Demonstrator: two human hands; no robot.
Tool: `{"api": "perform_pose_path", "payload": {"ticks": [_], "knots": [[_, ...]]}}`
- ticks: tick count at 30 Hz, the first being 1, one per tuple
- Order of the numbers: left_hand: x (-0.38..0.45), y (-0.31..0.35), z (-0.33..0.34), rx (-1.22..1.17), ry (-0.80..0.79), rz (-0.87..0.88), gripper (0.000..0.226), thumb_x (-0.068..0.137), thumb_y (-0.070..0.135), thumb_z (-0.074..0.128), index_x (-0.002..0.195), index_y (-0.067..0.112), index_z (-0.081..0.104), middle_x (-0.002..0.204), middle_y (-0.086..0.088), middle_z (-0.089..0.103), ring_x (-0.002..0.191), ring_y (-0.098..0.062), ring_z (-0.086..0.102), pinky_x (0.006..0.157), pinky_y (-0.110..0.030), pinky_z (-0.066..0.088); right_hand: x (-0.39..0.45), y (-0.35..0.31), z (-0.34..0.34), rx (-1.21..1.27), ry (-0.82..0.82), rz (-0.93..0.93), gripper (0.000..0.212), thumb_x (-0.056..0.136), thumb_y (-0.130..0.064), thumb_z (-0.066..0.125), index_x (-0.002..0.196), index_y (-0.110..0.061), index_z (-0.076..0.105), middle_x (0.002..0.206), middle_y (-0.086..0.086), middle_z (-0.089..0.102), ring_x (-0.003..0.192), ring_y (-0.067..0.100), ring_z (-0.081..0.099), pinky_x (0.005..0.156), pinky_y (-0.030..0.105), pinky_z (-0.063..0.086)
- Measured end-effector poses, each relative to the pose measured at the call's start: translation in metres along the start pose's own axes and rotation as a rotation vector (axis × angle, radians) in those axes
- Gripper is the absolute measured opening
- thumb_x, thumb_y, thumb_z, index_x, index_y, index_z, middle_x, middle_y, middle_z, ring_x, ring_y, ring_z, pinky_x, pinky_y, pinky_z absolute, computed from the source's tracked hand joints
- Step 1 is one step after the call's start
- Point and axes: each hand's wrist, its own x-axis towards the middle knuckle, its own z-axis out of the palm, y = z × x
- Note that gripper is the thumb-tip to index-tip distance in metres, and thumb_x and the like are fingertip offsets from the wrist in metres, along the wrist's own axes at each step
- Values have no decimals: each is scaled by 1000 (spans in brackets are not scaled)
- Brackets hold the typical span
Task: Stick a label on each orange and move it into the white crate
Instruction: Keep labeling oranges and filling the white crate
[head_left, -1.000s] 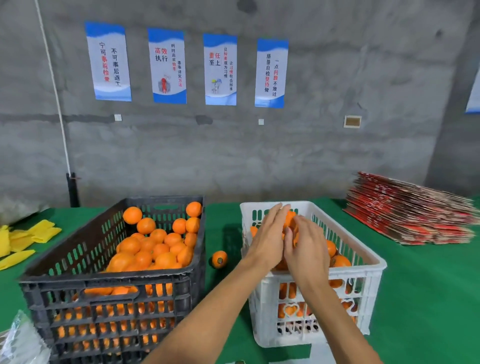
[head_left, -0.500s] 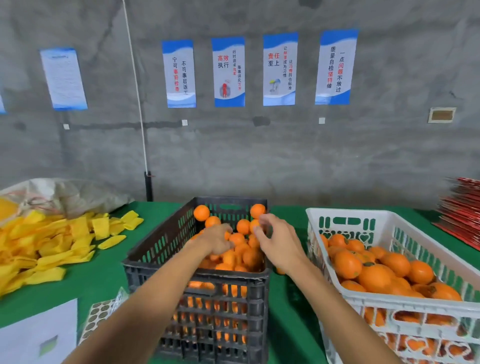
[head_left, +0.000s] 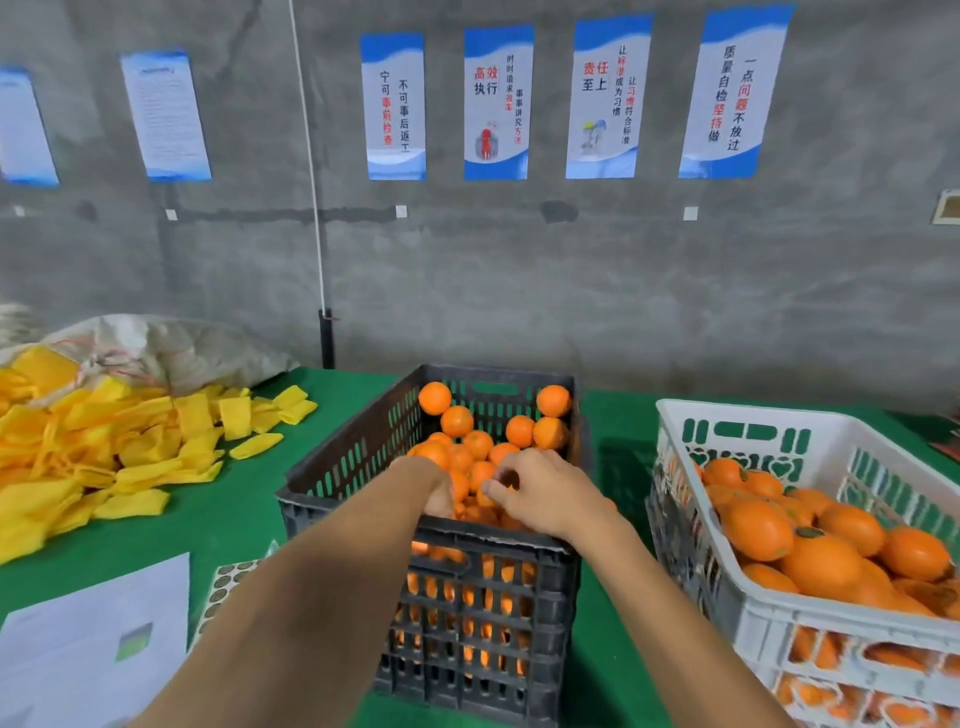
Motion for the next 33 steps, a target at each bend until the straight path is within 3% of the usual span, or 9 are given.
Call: {"api": "perform_pose_path", "payload": {"ticks": [4, 7, 10, 14, 17, 21, 25, 29, 33], "knots": [[-14, -6, -3, 112, -301, -122, 75, 94, 28, 70, 154, 18, 27, 143, -8, 36, 133, -34, 42, 103, -46, 43, 1, 2, 2, 40, 29, 9, 37, 99, -49, 58, 70, -26, 61, 68, -4, 62, 67, 18, 58, 54, 35, 41], [-16, -2, -5, 81, -249, -122, 57, 98, 21, 64, 147, 17, 37, 144, -8, 37, 137, -36, 42, 110, -49, 42, -1, 3, 1, 107, 75, 35, 41, 99, -44, 59, 67, -20, 62, 64, 1, 60, 63, 21, 57, 56, 40, 46], [-33, 15, -18, 8, 21, -28, 53, 89, 22, 71, 137, 20, 48, 137, -12, 38, 121, -40, 55, 100, -47, 50, -5, 1, -3, 179, 201, 80, 28, 101, -41, 55, 105, -19, 73, 104, 4, 73, 96, 26, 66, 80, 44, 57], [-77, 57, -35, -358, 639, 337, 55, 81, 23, 76, 130, 28, 49, 126, 0, 38, 93, -27, 61, 77, -39, 51, -23, 7, -12, 391, 437, 152, 54, 104, -46, 51, 149, -18, 48, 149, 3, 55, 137, 22, 50, 109, 45, 46], [-117, 96, -20, -555, 778, 542, 56, 82, 16, 70, 124, 38, 40, 125, 9, 46, 97, -14, 58, 77, -36, 51, -59, 19, -10, 534, 555, 71, 51, 105, -50, 48, 150, -25, 46, 139, -5, 62, 126, 9, 59, 105, 40, 51], [-153, 142, 35, -550, 891, 656, 67, 87, 1, 70, 142, 21, 38, 141, -2, 49, 128, -24, 53, 100, -38, 49, -130, 36, 14, 593, 753, -22, 47, 104, -47, 52, 147, -28, 49, 131, -14, 64, 119, 4, 61, 98, 21, 50], [-167, 169, 102, -564, 782, 696, 62, 97, 5, 66, 152, 16, 39, 151, -3, 40, 140, -24, 44, 108, -41, 47, -189, 62, 53, 598, 740, 85, 51, 102, -48, 54, 148, -28, 47, 137, -13, 60, 124, 9, 60, 100, 24, 51], [-170, 175, 168, -714, 424, 493, 68, 97, 6, 65, 153, 28, 32, 151, 6, 32, 135, -22, 45, 104, -42, 49, -229, 92, 83, 448, 478, 218, 45, 105, -44, 53, 147, -27, 52, 136, -10, 63, 123, 6, 59, 102, 35, 51], [-180, 165, 231, -585, 276, 316, 63, 103, 13, 57, 157, 19, 25, 150, -1, 31, 138, -23, 39, 110, -34, 38, -272, 118, 111, 102, 232, 117, 39, 108, -42, 46, 142, -27, 58, 128, -7, 67, 115, 13, 60, 96, 36, 50]]}}
